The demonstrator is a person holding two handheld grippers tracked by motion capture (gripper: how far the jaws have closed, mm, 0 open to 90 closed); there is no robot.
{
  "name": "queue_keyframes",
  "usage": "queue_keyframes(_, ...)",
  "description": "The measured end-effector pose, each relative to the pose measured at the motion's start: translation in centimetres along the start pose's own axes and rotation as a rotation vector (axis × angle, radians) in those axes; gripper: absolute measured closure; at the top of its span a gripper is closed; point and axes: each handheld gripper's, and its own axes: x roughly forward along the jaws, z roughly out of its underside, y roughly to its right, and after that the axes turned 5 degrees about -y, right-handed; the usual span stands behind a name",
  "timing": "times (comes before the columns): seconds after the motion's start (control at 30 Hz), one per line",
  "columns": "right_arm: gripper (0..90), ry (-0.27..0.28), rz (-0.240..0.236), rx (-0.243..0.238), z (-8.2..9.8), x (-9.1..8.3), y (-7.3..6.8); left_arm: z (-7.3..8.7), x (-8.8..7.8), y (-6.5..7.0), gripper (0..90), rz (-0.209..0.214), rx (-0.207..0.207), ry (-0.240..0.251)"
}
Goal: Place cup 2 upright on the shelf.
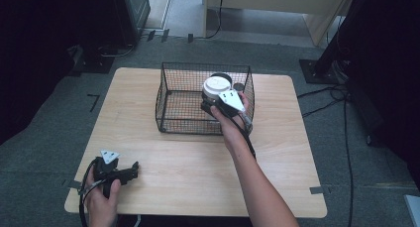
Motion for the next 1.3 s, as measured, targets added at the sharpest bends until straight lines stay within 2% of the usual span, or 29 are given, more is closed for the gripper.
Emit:
queue_keyframes(0.17,15.8,-0.009,-0.028,-0.014,0.2,-0.2,-0.6,0.0,0.0,0.0,0.0,0.0,0.0,0.0)
queue_keyframes(0.23,15.8,-0.013,-0.035,-0.005,0.1,-0.1,-0.9,0.0,0.0,0.0,0.0,0.0,0.001,0.0)
queue_keyframes(0.57,15.8,-0.026,-0.102,-0.005,-0.7,1.2,-4.4,0.0,0.0,0.0,0.0,-0.001,0.001,0.0)
queue_keyframes(0.77,15.8,-0.014,-0.108,0.031,-2.3,2.7,-5.5,0.0,0.0,0.0,0.0,0.0,0.001,0.0)
queue_keyframes(0.93,15.8,-0.011,-0.115,0.032,-3.2,4.0,-6.2,0.0,0.0,0.0,0.0,0.0,0.002,0.0)
queue_keyframes(1.17,15.8,-0.025,-0.092,0.025,-2.8,6.2,-6.6,0.0,0.0,0.0,0.0,0.0,0.001,0.0)
queue_keyframes(1.3,15.8,-0.036,-0.084,0.001,-2.4,7.2,-6.7,0.0,0.0,0.0,0.0,0.0,0.001,0.0)
